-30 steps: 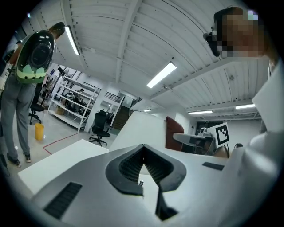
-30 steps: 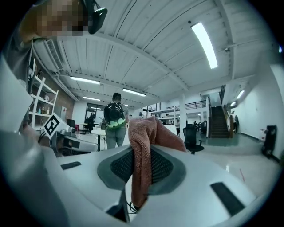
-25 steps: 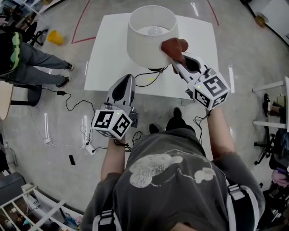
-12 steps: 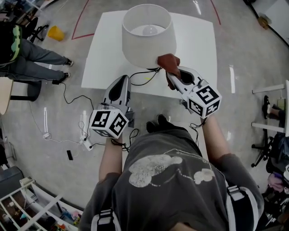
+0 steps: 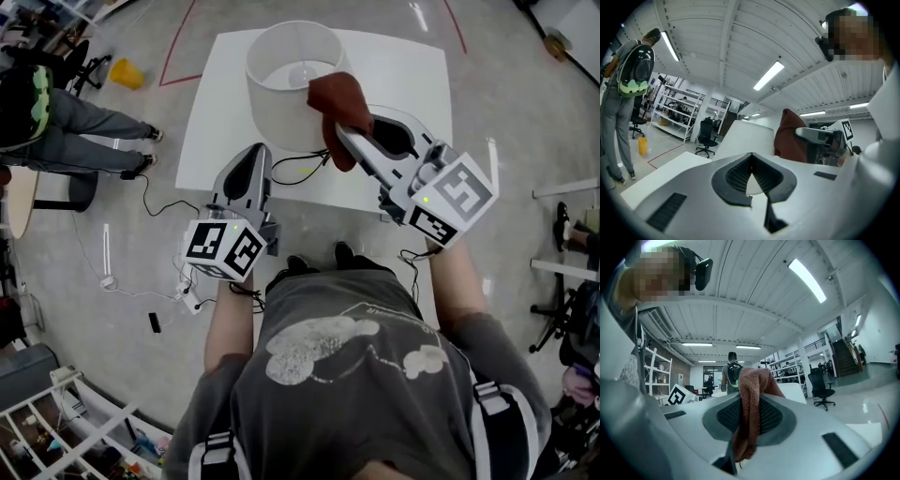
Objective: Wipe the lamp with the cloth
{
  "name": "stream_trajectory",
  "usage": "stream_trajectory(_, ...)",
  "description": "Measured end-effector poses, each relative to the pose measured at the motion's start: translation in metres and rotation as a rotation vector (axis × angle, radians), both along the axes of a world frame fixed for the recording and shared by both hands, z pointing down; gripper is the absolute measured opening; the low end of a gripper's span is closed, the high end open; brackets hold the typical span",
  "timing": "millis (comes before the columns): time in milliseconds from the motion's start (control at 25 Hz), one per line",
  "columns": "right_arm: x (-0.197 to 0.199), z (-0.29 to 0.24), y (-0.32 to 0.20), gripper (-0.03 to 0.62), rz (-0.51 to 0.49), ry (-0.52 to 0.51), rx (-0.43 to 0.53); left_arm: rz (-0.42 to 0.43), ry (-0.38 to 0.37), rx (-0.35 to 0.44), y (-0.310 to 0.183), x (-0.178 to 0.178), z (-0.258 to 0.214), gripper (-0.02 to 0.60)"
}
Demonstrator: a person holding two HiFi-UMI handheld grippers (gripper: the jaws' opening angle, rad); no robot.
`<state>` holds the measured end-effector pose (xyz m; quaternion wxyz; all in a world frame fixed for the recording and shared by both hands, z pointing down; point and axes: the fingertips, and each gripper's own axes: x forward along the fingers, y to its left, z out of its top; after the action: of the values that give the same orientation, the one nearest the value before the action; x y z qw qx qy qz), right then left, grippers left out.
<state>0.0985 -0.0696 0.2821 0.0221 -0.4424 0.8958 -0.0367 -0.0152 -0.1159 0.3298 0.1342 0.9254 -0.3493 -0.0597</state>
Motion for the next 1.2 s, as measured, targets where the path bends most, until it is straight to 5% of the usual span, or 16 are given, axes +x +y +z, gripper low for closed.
stream_trajectory(360, -0.061, 0.014, -0.035, 0.058, 0.081, 0.023, -0.037, 0.144, 0.016, -0.01, -0.028, -0.008, 0.001, 0.008)
stream_trajectory(960, -0.088, 0.144, -0.028, 0.058, 0.471, -0.005, -0.344, 0.398, 0.009, -0.071, -0.05, -0.065, 0.031, 0.008)
stream_trajectory(1200, -0.111, 0.093, -0.028, 0.058, 0.458, -0.076, -0.225, 0.413, 0.005, -0.101, -0.062, -0.081, 0.039, 0.008)
